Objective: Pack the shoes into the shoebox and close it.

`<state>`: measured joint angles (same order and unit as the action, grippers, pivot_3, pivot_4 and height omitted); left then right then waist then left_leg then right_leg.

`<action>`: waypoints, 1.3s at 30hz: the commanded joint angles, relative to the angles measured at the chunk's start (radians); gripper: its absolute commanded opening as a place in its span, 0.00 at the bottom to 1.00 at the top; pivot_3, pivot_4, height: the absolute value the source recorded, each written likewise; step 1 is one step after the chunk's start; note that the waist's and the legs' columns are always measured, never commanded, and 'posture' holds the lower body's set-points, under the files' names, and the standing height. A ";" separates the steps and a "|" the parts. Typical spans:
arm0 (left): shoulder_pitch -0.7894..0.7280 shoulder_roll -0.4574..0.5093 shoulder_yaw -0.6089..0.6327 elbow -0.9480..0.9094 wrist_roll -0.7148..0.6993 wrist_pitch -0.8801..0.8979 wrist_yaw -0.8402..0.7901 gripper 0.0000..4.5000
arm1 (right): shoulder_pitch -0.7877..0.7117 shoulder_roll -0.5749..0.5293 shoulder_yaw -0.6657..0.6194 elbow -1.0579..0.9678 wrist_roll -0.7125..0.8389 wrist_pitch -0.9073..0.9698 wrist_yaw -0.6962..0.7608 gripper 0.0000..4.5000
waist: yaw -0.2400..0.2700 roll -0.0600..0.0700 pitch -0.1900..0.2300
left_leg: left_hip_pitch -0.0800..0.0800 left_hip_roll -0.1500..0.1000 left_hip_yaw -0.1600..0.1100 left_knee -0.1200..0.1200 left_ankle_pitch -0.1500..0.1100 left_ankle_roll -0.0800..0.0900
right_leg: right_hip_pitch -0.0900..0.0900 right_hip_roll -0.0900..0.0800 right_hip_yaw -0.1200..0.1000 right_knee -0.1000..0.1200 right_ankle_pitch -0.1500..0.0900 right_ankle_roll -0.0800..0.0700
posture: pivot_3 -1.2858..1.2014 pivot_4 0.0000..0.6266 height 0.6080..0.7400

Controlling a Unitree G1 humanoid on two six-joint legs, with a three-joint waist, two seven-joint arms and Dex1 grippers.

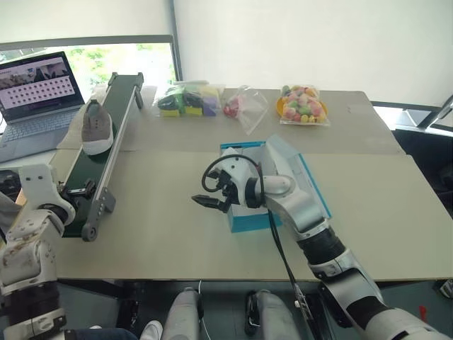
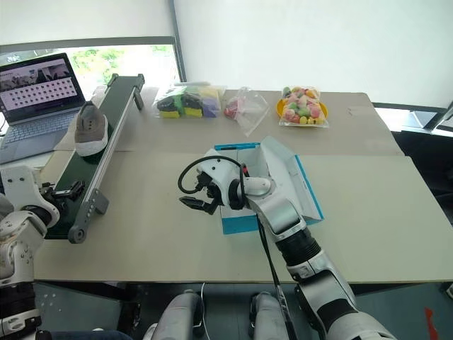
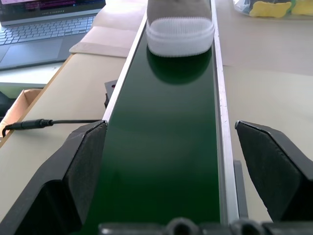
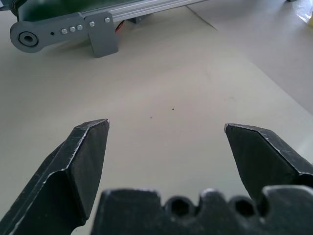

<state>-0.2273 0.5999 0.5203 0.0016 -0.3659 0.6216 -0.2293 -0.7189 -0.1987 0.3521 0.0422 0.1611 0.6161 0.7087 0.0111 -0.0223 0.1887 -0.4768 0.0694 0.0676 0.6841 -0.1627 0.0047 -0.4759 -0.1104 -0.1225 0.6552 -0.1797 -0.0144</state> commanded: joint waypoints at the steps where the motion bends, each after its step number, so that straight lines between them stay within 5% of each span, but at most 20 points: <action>1: -0.015 0.019 0.003 -0.003 0.006 -0.004 -0.003 1.00 | 0.000 0.007 -0.024 -0.043 0.009 -0.007 -0.007 1.00 | 0.000 0.000 0.000 | 0.000 0.000 0.000 0.000 0.000 0.000 | 0.000 0.000 0.000 0.000 0.000 0.000 | 0.52 0.24 0.55; 19: -0.075 -0.036 -0.029 0.060 -0.015 0.090 0.027 1.00 | -0.018 0.016 -0.076 -0.077 0.045 0.022 -0.026 1.00 | 0.003 0.000 0.000 | 0.000 0.000 0.000 -0.001 0.000 0.000 | 0.000 0.000 0.000 0.000 0.001 0.002 | 0.52 0.24 0.55; 24: -0.099 -0.054 -0.027 0.041 -0.025 0.119 0.031 0.74 | -0.050 0.021 -0.114 -0.081 0.060 0.034 -0.031 1.00 | 0.009 0.000 0.000 | 0.000 -0.001 -0.001 -0.002 0.000 0.000 | 0.001 -0.001 -0.001 0.000 0.001 0.001 | 0.52 0.24 0.55; 27: -0.103 -0.055 -0.032 0.031 -0.019 0.100 0.026 0.67 | -0.058 0.019 -0.118 -0.080 0.062 0.034 -0.037 1.00 | 0.015 0.000 0.000 | 0.000 -0.001 -0.001 -0.002 0.000 0.000 | 0.001 -0.002 -0.002 0.000 0.000 0.000 | 0.52 0.24 0.55; 35: -0.156 -0.167 0.010 -0.173 -0.151 -0.069 -0.014 0.67 | -0.061 0.043 -0.132 -0.063 0.069 0.061 -0.078 1.00 | 0.016 -0.006 0.001 | -0.002 -0.001 0.000 -0.002 0.000 -0.001 | 0.001 -0.001 -0.002 -0.003 0.001 0.002 | 0.52 0.24 0.55; 39: -0.156 -0.209 -0.081 -0.262 -0.192 -0.029 -0.027 0.67 | -0.139 0.189 -0.356 0.043 0.216 0.263 -0.244 1.00 | 0.001 -0.006 0.001 | -0.001 -0.001 0.000 -0.002 0.001 0.000 | 0.002 -0.001 -0.001 -0.003 0.002 0.002 | 0.52 0.24 0.55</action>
<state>-0.3776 0.4121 0.4789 -0.1888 -0.5197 0.5856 -0.2480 -0.7903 -0.0698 0.1388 0.0625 0.2734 0.7782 0.5555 0.0119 -0.0281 0.1898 -0.4781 0.0683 0.0681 0.6818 -0.1616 0.0053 -0.4741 -0.1113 -0.1236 0.6522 -0.1780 -0.0121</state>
